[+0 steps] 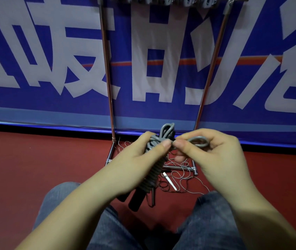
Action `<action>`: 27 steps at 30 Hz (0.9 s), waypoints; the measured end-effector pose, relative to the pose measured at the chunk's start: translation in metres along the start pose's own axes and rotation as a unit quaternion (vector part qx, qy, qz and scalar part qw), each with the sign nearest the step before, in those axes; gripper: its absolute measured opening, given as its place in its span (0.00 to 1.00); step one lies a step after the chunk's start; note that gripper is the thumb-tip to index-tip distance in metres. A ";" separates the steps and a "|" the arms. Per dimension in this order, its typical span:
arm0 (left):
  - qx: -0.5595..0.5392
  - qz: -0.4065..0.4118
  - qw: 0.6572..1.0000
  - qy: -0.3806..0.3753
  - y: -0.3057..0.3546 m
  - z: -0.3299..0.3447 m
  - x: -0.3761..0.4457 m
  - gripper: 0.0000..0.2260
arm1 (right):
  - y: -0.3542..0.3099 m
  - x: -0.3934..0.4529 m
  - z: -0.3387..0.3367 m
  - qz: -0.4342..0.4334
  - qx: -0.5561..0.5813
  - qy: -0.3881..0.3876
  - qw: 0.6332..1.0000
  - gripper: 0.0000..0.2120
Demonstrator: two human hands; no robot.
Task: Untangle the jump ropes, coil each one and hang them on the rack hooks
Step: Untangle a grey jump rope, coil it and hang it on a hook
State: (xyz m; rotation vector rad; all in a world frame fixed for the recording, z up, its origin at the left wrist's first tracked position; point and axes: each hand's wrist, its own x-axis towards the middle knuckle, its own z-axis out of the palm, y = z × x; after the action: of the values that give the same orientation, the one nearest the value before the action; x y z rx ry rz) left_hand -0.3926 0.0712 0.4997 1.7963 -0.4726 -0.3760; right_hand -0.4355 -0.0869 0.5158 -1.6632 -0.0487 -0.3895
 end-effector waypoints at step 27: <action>0.203 0.048 0.969 0.133 0.006 0.006 -0.009 0.16 | 0.000 0.005 0.005 0.053 0.153 0.043 0.986 0.09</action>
State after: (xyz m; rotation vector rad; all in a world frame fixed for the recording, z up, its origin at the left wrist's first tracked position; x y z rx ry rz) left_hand -0.4041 0.0689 0.5035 2.1715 -0.4670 0.0369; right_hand -0.4300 -0.0828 0.5168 -1.3391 0.0427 -0.3523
